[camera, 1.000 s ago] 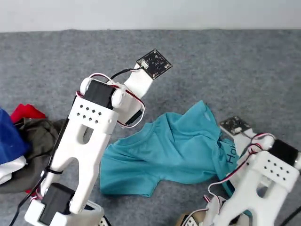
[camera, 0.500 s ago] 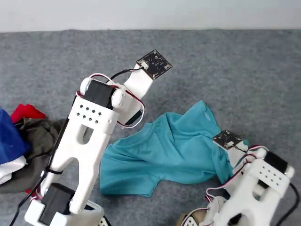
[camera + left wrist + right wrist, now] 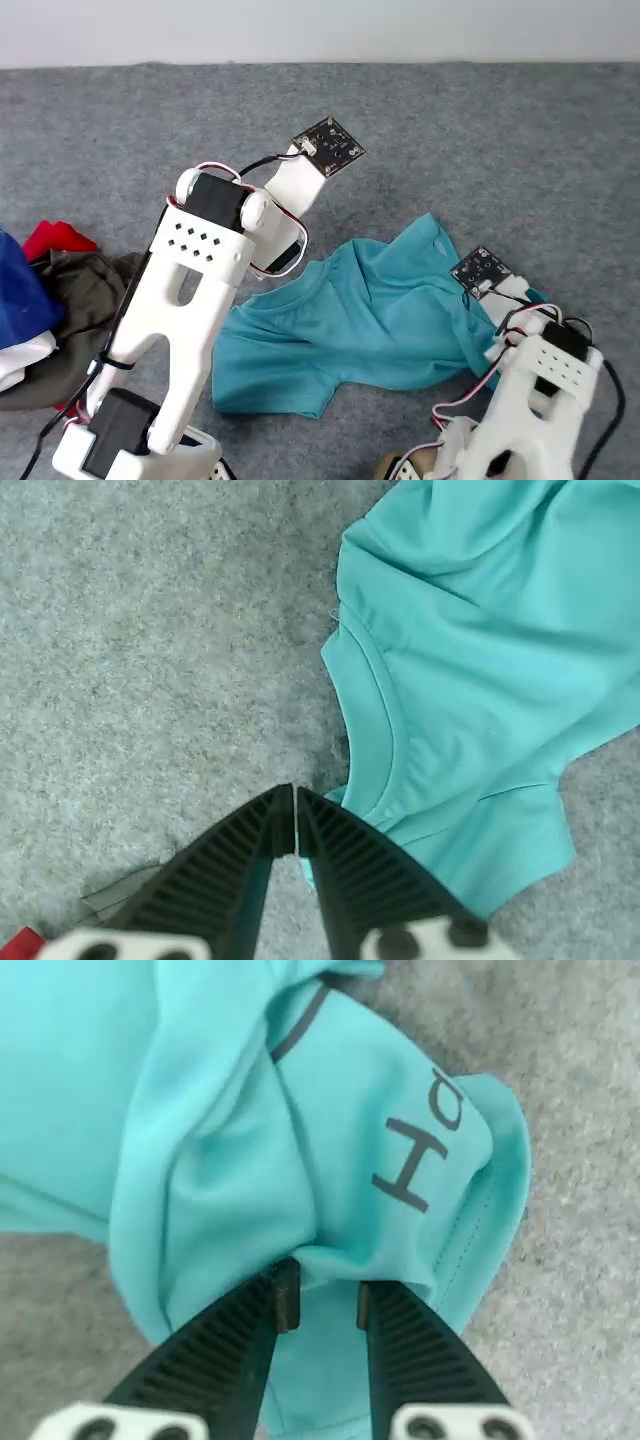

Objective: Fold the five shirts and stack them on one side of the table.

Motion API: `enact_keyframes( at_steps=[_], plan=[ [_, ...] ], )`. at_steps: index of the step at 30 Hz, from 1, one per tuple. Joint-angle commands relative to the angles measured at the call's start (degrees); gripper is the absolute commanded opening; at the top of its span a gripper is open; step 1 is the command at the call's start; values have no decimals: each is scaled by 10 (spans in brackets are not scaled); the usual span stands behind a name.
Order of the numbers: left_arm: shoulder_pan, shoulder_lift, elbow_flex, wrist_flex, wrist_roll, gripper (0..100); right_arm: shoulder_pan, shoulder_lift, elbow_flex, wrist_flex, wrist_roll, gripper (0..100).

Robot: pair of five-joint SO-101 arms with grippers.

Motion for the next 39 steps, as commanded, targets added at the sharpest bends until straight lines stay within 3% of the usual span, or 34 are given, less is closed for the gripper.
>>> enact_keyframes(
  at_steps=[1,9,15,22,39],
  plan=[
    [-2,-3,-3,3,3,16,13,25,-32,0,4,105],
    [-2,-3,-3,3,3,16,31,-5,-135,229,4,105],
    [-2,-3,-3,3,3,16,39,-37,-157,313,8,105],
    [-2,-3,-3,3,3,16,103,3,-156,290,55,229],
    [-3,-3,-3,17,1,16,167,171,-156,174,57,231]
  ],
)
